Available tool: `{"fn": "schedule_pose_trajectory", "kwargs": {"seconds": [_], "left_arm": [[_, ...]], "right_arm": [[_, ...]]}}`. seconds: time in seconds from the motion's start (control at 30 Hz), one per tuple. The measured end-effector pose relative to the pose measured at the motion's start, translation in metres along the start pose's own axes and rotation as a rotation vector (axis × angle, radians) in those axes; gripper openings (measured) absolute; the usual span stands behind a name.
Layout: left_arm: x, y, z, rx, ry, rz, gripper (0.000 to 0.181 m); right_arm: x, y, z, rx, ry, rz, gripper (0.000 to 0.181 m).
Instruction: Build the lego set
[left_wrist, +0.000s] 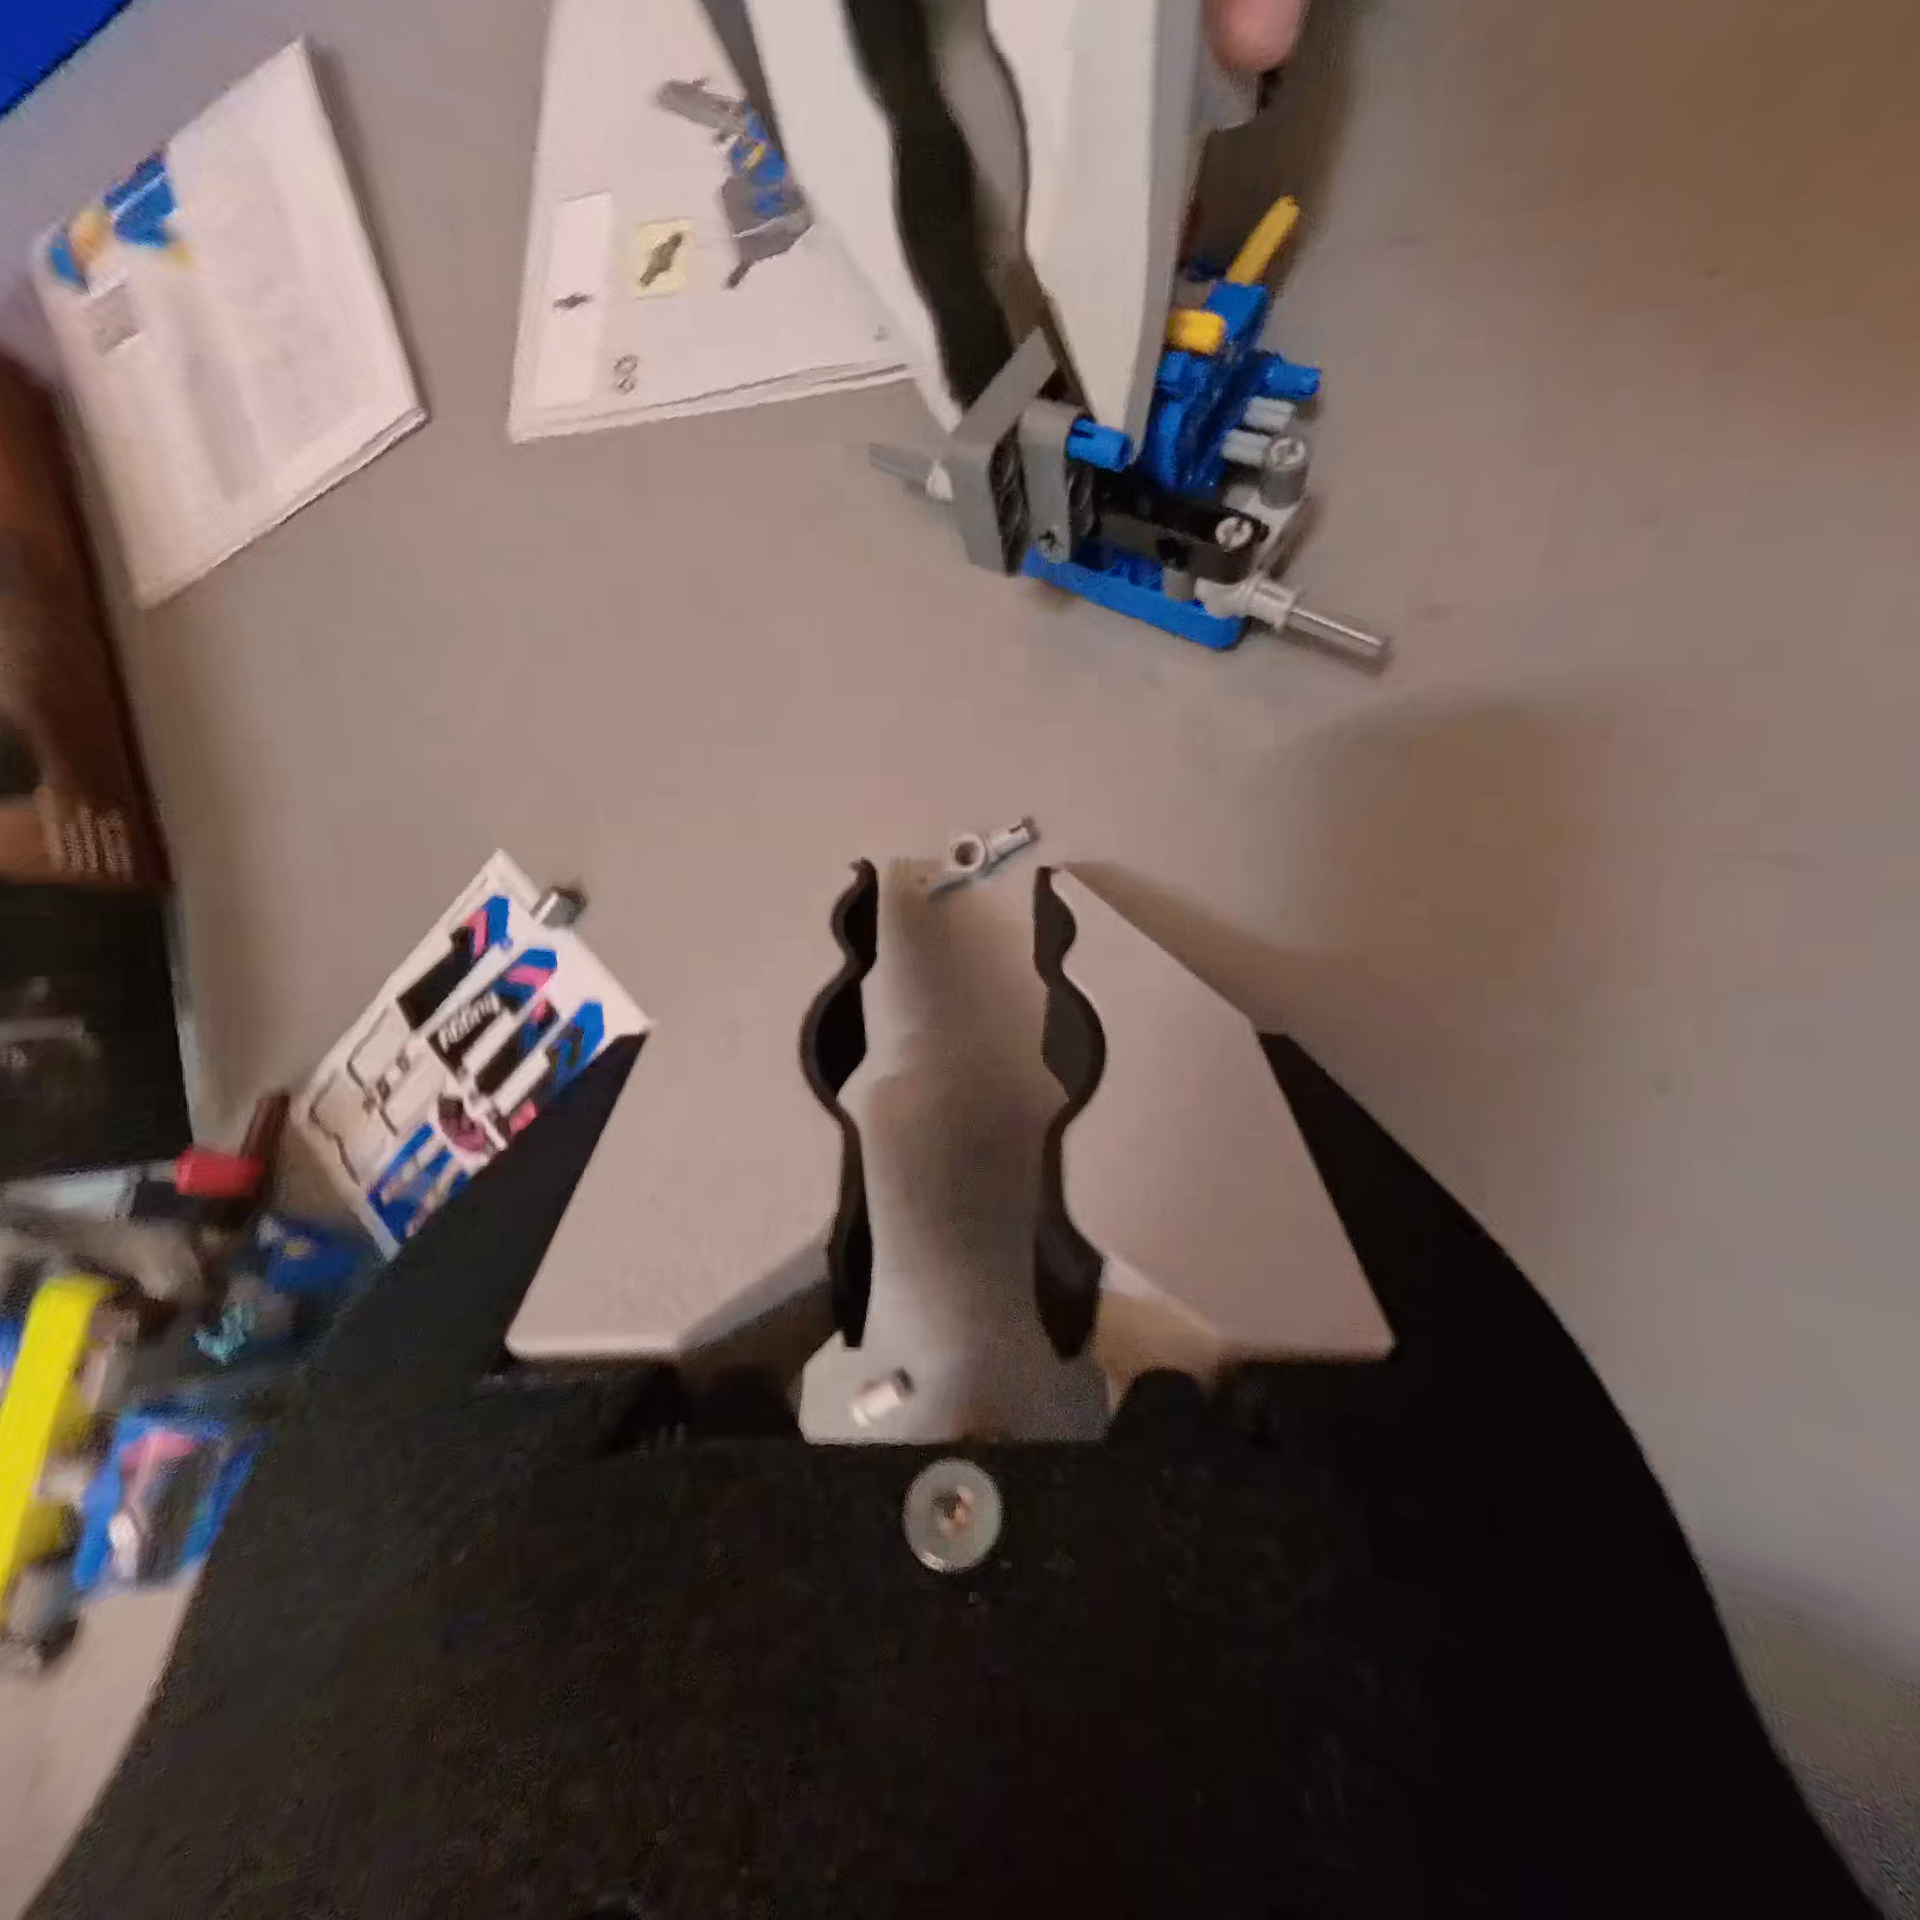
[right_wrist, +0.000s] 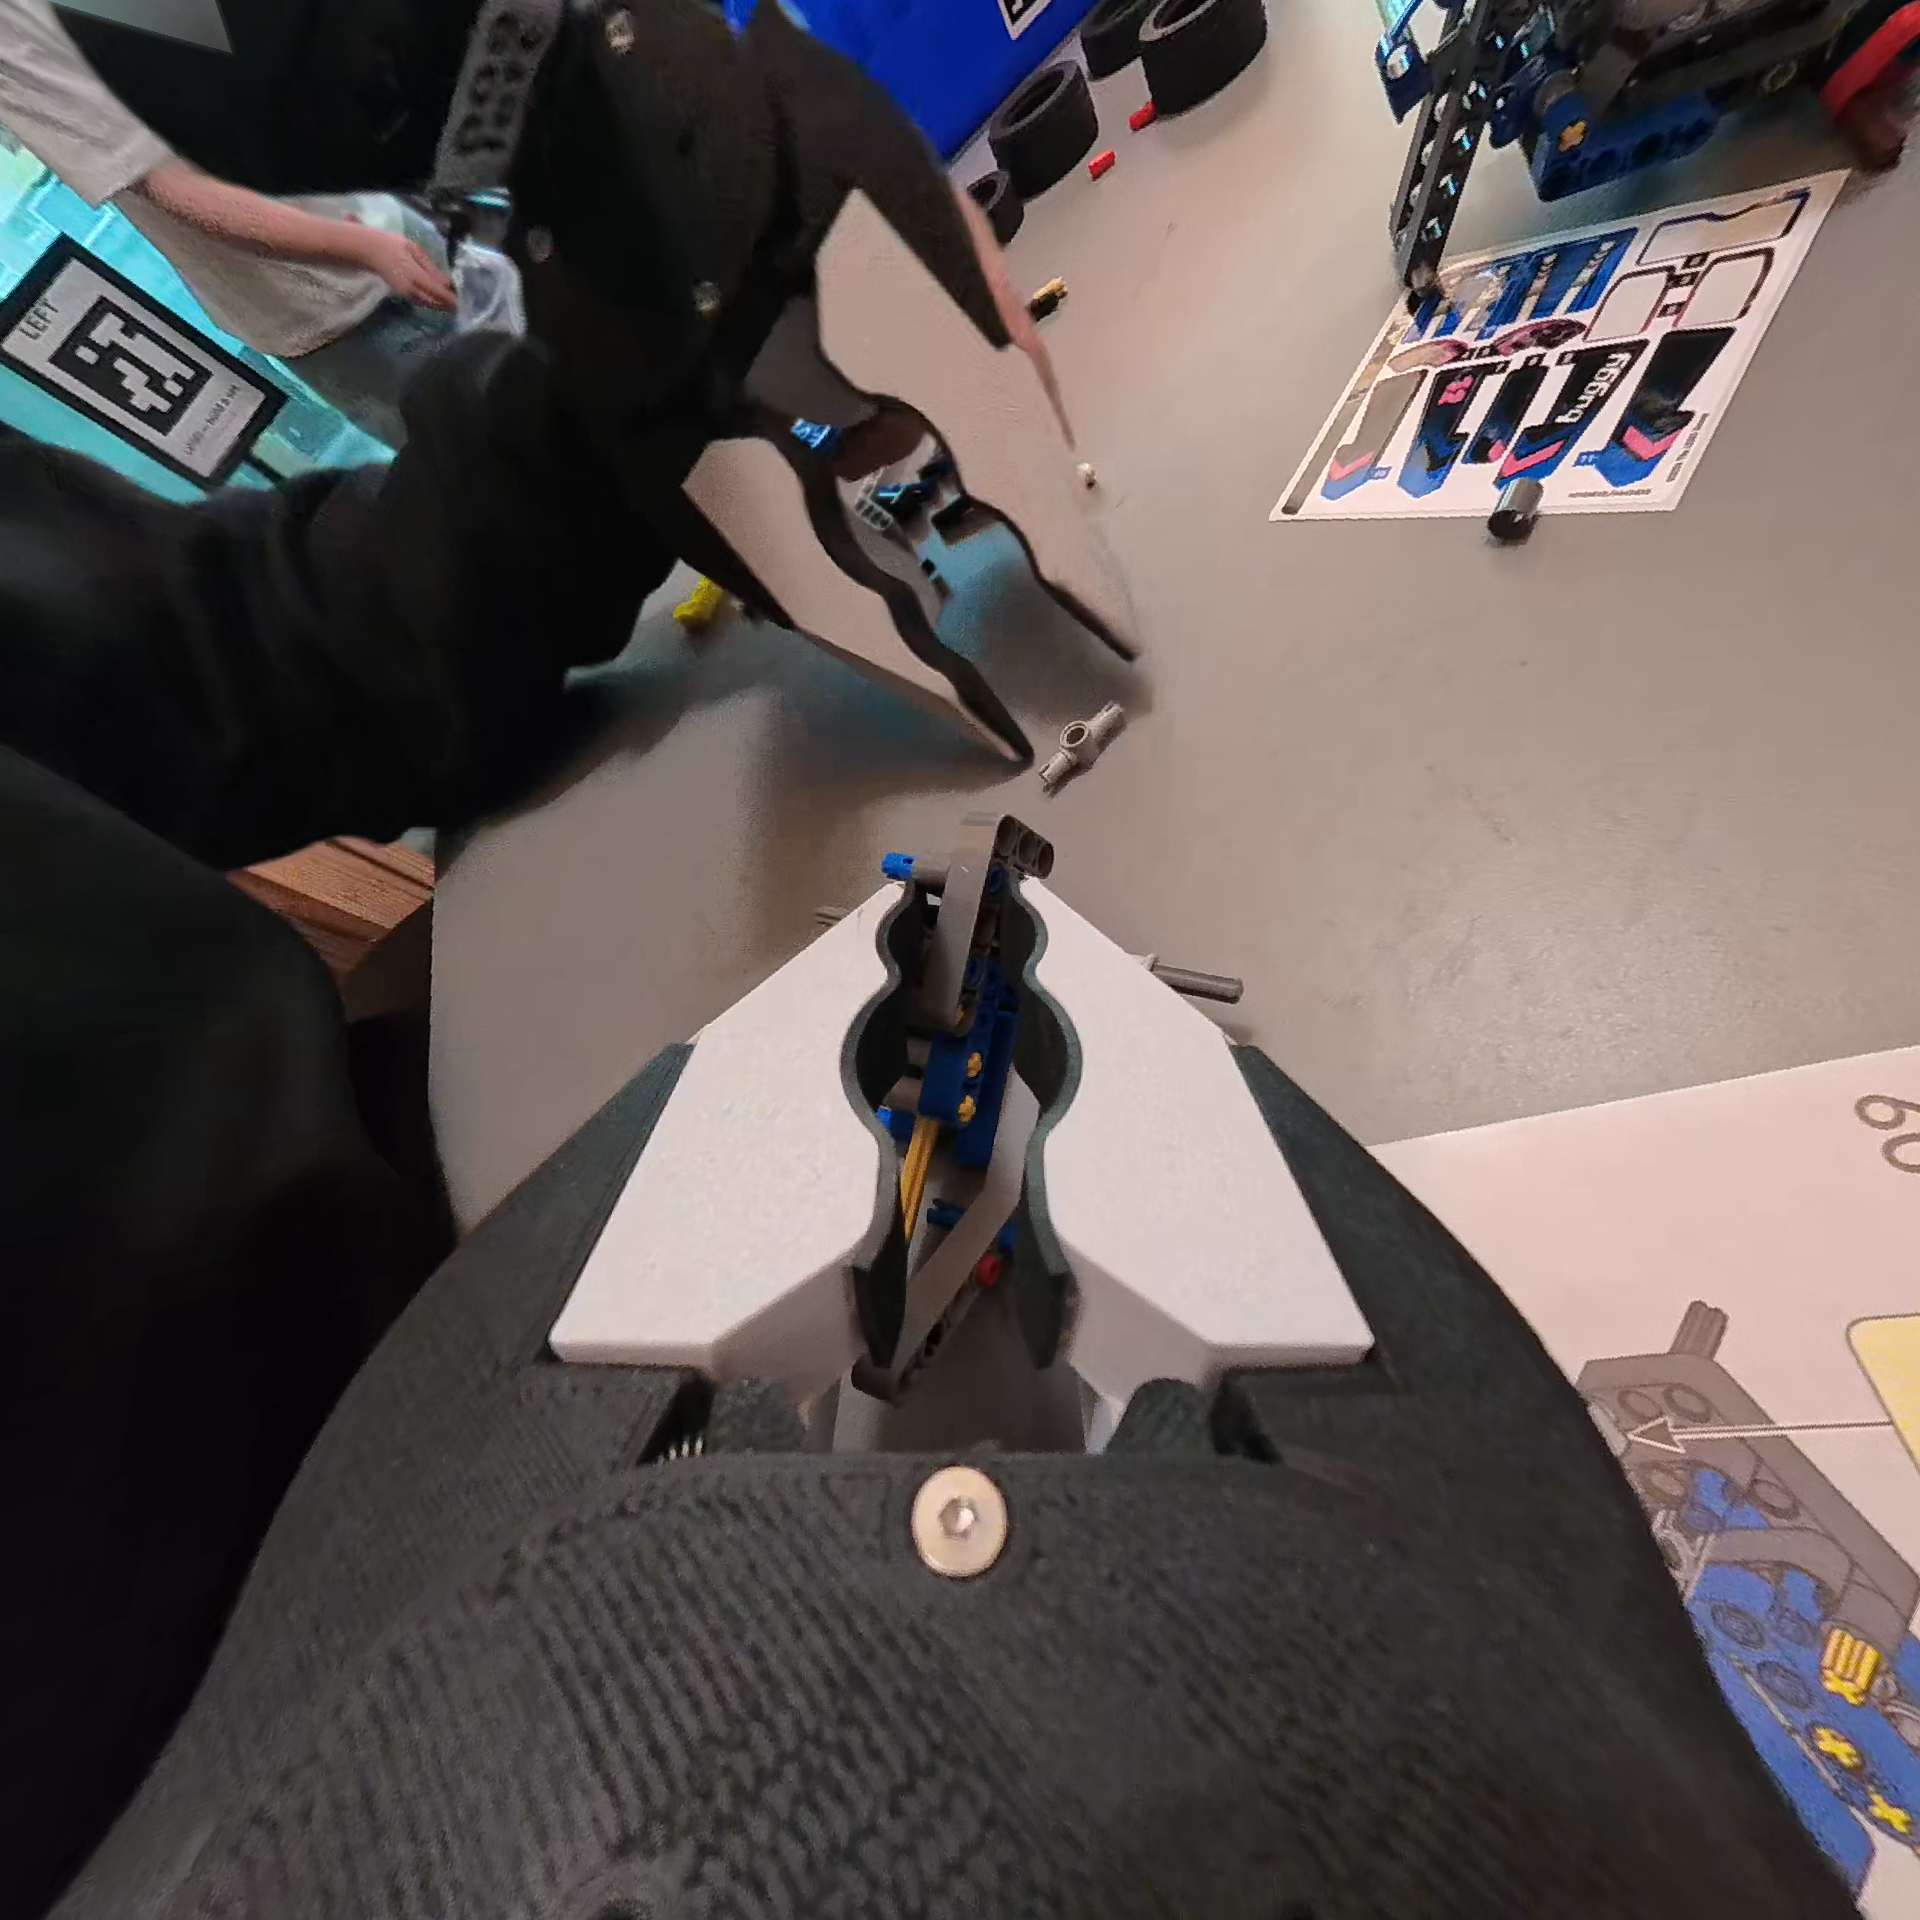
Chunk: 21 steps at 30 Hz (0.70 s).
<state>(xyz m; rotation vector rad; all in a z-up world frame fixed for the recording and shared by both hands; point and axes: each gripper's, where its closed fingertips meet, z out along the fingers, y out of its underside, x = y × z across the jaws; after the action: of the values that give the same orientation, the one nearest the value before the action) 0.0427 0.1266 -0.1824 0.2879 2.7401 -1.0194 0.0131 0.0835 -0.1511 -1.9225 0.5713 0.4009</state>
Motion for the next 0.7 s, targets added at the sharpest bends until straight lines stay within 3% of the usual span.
{"fn": "schedule_pose_trajectory", "kwargs": {"seconds": [0.1, 0.2, 0.37, 0.53, 0.63, 0.7], "left_arm": [[-0.002, -0.002, 0.004, 0.005, 0.096, 0.053, 0.027], [0.007, 0.001, 0.003, -0.019, 0.178, -0.005, 0.008], [0.020, -0.001, 0.000, 0.008, 0.102, -0.198, 0.000], [0.017, -0.001, -0.004, 0.005, -0.007, -0.119, 0.025], [0.008, -0.004, 0.002, 0.013, 0.024, -0.096, 0.035], [0.008, -0.007, 0.006, 0.026, 0.088, -0.108, 0.030]], "right_arm": [[-0.001, 0.000, 0.000, -0.004, -0.016, 0.009, 0.013], [-0.003, 0.001, 0.001, -0.010, -0.024, 0.003, 0.013], [-0.005, 0.002, 0.002, -0.016, -0.034, -0.001, 0.013], [-0.007, 0.003, 0.003, -0.026, -0.050, -0.008, 0.014], [-0.008, 0.003, 0.003, -0.028, -0.049, -0.016, 0.013], [-0.012, 0.005, 0.004, -0.040, -0.065, -0.028, 0.013]]}}
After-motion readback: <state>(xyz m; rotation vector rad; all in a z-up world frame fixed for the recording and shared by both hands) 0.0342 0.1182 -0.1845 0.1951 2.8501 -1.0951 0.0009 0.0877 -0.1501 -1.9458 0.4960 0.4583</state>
